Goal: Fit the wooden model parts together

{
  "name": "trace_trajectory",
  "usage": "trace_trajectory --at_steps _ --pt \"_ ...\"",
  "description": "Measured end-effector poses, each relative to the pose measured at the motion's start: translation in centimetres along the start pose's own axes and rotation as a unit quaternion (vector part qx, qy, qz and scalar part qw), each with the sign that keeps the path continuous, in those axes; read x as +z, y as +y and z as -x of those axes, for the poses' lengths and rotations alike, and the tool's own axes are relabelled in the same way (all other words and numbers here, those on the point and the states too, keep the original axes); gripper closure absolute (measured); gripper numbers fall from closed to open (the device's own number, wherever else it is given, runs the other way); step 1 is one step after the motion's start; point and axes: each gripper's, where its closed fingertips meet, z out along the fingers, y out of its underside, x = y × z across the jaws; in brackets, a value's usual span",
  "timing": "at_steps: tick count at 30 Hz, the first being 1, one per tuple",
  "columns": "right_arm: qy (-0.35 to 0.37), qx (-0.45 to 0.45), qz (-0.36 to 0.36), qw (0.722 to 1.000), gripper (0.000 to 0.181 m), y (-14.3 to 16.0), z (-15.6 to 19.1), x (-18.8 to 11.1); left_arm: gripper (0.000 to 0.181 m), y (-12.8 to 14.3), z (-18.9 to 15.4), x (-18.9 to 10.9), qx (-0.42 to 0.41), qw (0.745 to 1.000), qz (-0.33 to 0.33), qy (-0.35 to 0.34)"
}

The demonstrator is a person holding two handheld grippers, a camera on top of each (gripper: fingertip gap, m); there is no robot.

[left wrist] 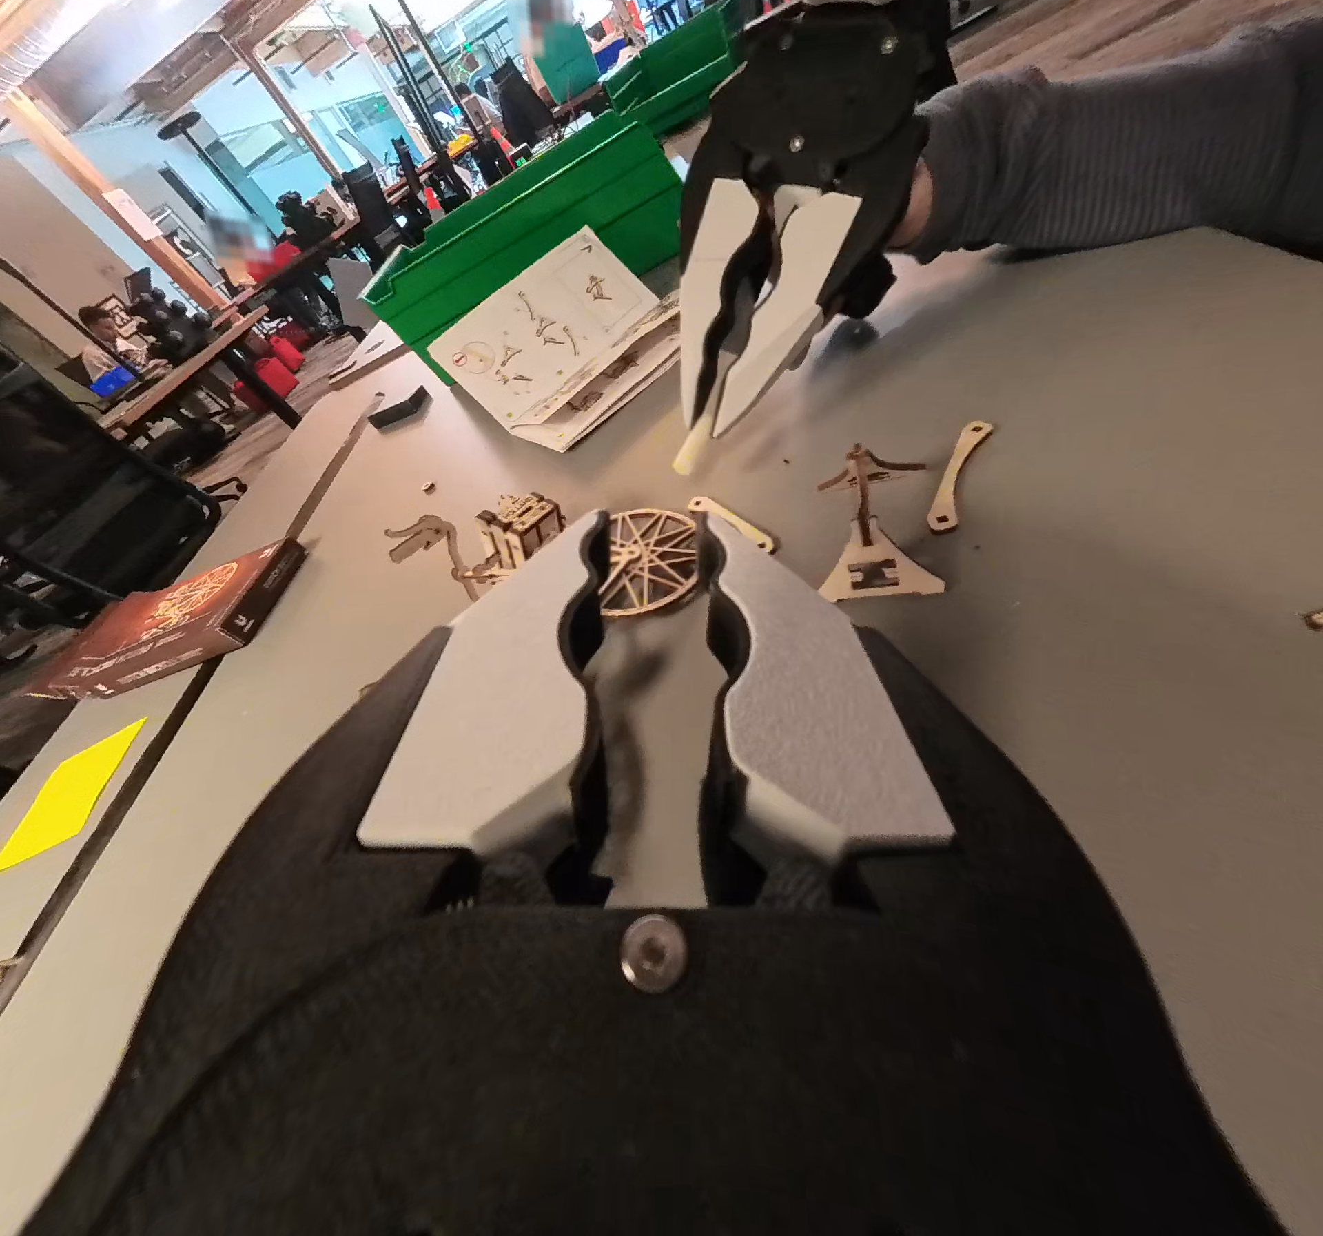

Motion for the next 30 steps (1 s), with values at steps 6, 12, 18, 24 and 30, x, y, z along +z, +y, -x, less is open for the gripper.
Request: trace_trajectory --at_steps 6,12,18,24,30 --pt "0.023 -0.036 0.022 0.999 0.174 0.1 -0.2 0.5 0.161 0.6 0.5 0.7 -0.054 0.998 0.04 -0.01" --pt "0.047 -0.069 0.04 0.996 0.174 0.2 -0.5 0.5 0.169 0.6 -1.5 4.6 -0.215 0.966 0.124 0.073" --pt "0.053 -0.072 0.043 0.995 0.174 0.3 -0.7 0.1 0.169 2.8 -3.2 7.3 -0.191 0.95 0.231 0.086" --pt "0.062 -0.122 0.07 0.988 0.174 0.4 -0.3 0.2 0.166 4.0 -3.7 7.7 -0.174 0.939 0.281 0.091" --pt "0.094 -0.212 0.129 0.964 0.174 1.0 -0.3 0.6 0.176 4.0 -3.8 7.9 -0.167 0.936 0.295 0.092"
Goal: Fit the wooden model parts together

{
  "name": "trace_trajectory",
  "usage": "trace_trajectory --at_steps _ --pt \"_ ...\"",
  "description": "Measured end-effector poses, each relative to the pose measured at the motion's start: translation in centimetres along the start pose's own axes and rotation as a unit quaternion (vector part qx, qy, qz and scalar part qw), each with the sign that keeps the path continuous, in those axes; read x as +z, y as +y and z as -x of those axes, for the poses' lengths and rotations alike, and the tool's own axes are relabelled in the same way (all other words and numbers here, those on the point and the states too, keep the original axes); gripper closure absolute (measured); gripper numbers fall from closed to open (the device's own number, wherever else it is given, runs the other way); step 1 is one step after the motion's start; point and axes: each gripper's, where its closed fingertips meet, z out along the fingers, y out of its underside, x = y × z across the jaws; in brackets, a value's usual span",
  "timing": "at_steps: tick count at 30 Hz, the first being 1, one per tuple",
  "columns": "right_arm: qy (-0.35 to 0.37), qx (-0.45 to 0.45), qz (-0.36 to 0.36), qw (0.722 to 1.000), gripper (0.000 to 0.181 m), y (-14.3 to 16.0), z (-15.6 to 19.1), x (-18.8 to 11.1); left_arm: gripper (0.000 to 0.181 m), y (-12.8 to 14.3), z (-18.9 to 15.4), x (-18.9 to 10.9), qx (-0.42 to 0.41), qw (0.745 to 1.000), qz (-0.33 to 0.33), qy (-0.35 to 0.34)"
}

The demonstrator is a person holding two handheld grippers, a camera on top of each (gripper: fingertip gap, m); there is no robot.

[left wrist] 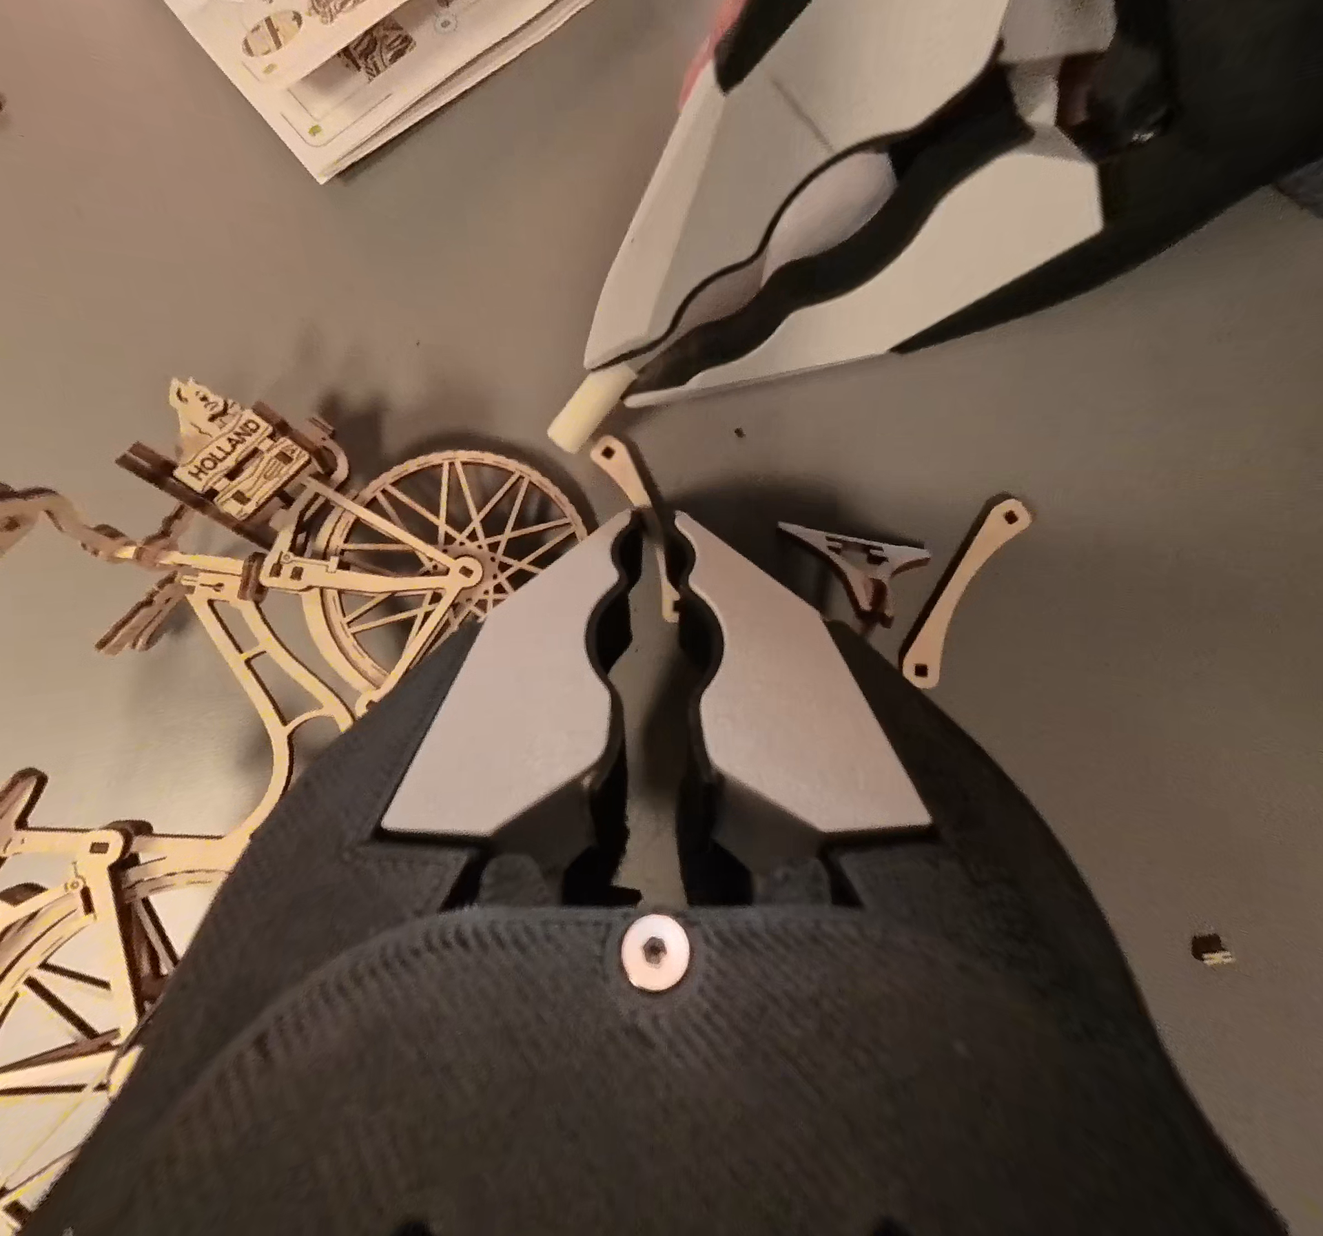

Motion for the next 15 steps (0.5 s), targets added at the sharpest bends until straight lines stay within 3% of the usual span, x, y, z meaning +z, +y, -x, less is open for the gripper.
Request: trace_trajectory --at_steps 15 --pt "0.01 -0.073 0.022 0.997 0.174 0.04 0.74 -0.97 0.178 0.02 -0.01 -0.01 -0.003 1.0 -0.002 -0.008"
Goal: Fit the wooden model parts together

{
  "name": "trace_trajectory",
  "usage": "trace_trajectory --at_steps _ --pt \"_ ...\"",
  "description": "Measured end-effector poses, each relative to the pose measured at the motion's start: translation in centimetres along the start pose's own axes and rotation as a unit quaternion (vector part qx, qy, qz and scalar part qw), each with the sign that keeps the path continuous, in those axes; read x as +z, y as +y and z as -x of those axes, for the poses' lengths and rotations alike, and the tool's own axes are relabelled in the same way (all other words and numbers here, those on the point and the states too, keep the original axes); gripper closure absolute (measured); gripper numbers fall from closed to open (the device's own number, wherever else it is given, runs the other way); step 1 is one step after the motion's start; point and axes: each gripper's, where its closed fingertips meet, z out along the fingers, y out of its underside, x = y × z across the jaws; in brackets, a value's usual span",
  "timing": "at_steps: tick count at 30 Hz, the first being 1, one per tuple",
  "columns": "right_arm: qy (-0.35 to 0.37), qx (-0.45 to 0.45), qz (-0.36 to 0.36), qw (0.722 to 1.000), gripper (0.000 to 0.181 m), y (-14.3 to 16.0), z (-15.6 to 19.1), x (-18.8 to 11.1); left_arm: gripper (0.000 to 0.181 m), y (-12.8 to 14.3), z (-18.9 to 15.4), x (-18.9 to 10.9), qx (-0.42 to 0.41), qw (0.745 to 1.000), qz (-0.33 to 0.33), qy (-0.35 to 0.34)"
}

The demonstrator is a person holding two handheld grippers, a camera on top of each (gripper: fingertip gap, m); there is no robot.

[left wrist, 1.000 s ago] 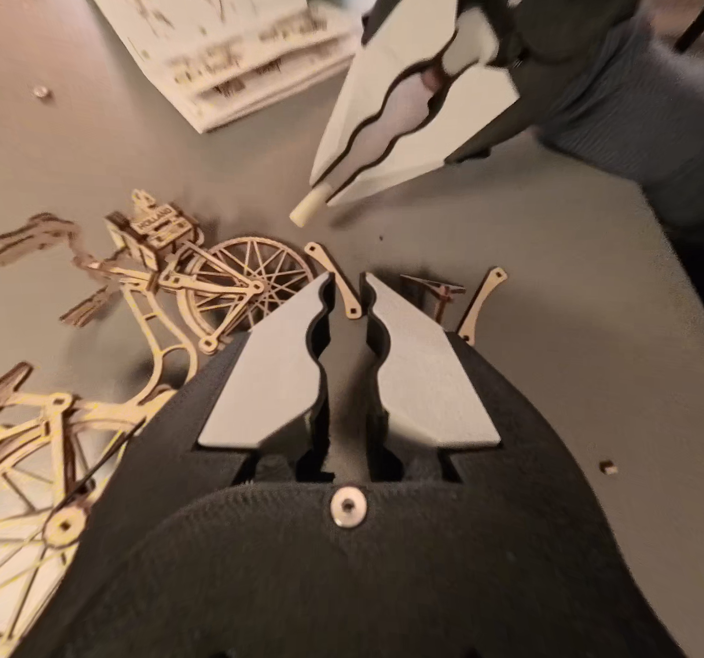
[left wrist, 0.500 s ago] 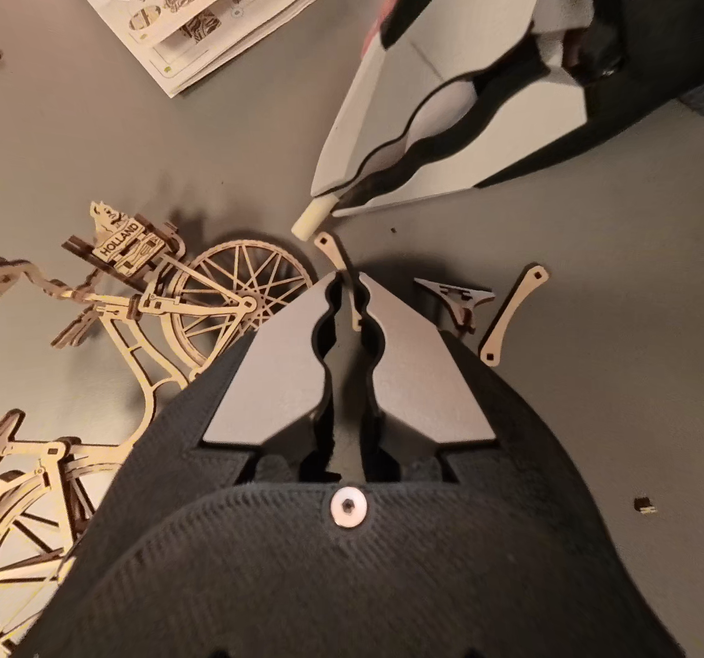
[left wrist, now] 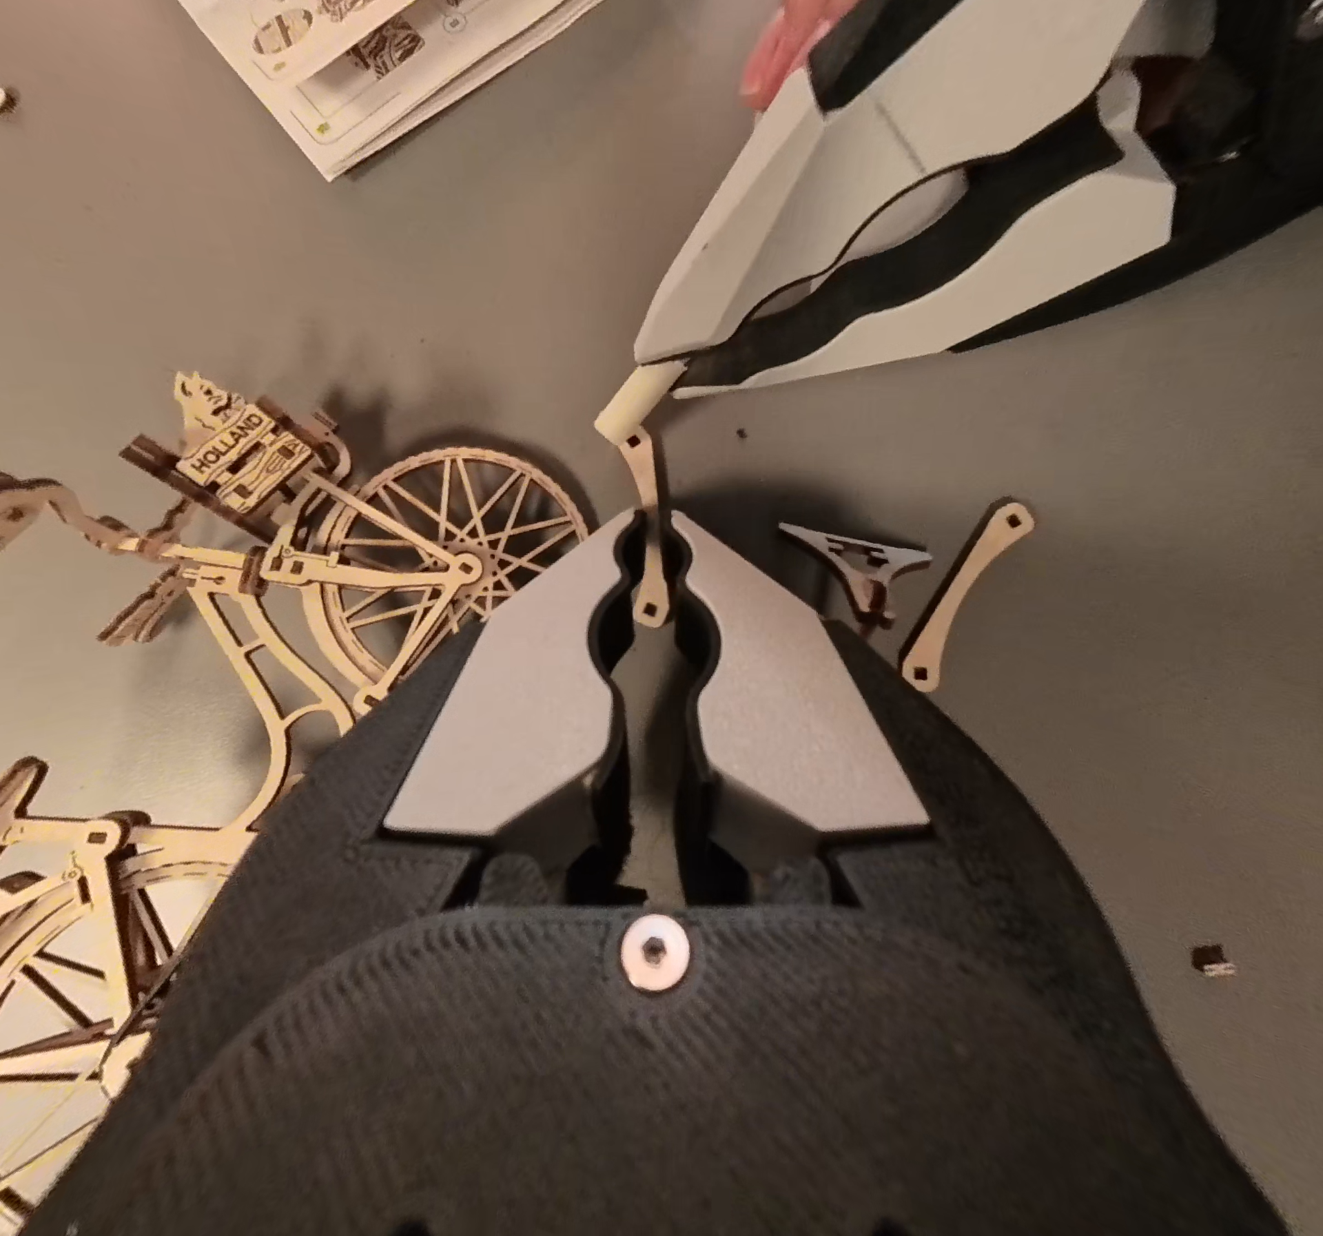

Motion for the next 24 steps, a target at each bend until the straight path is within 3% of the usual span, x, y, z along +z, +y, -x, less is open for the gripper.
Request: trace_trajectory --at_steps 17,21,24 --pt "-0.006 -0.005 -0.006 1.0 0.174 -0.1 0.5 -0.3 0.178 0.0 0.0 0.0 -0.02 1.0 -0.01 0.014" --pt "-0.003 -0.006 0.026 1.0 0.174 1.0 0.4 0.1 0.178 0.0 0.0 0.0 -0.019 1.0 -0.01 0.014" --pt "-0.002 0.0 -0.006 1.0 0.174 -0.1 0.4 -0.1 0.178 0.0 0.0 0.0 -0.02 1.0 -0.012 0.015"
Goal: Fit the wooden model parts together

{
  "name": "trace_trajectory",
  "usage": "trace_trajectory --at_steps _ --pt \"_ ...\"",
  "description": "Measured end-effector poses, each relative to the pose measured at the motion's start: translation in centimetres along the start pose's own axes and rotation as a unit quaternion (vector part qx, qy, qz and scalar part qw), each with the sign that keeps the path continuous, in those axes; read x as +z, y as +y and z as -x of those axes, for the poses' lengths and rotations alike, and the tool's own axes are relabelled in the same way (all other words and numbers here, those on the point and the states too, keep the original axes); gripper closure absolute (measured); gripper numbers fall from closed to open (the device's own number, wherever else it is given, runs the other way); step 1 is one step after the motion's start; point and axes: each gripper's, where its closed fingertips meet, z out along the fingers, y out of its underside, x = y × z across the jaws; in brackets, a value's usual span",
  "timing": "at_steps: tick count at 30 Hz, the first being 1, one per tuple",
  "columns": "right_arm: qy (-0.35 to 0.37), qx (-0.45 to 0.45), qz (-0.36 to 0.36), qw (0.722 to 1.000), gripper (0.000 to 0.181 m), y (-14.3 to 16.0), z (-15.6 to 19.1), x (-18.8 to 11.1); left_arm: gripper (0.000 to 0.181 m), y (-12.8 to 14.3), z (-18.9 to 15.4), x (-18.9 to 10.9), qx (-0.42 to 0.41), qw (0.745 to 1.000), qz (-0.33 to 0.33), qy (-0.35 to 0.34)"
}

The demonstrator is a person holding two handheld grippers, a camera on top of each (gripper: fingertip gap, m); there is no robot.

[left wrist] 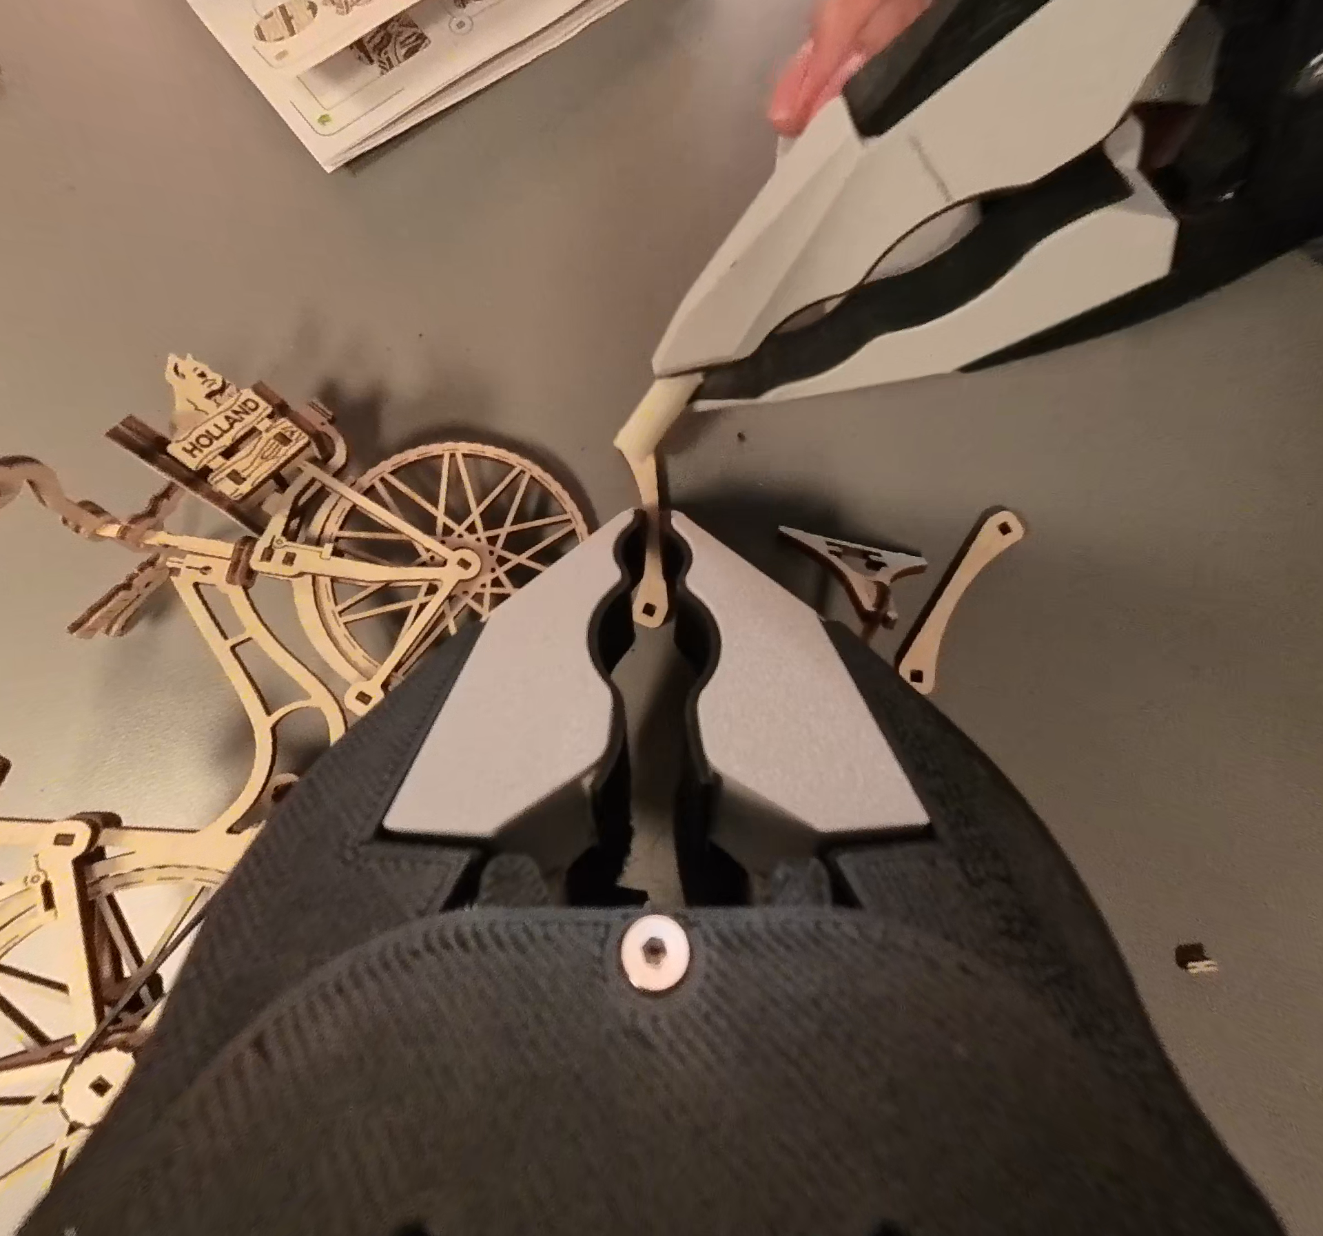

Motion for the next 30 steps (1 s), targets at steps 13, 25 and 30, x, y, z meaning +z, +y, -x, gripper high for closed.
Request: trace_trajectory --at_steps 13,25,30 --pt "0.063 0.121 -0.123 0.983 0.174 -0.9 -2.8 0.1 0.163 -2.6 3.1 -5.6 0.034 0.977 -0.193 -0.088" --pt "0.129 -0.014 -0.151 0.98 0.174 -4.3 -1.3 -0.6 0.163 -3.9 5.1 -10.6 0.034 0.915 -0.378 -0.138" --pt "0.089 -0.045 -0.133 0.986 0.174 -4.3 -1.5 -0.9 0.167 -3.2 4.5 -9.3 0.05 0.932 -0.344 -0.101"
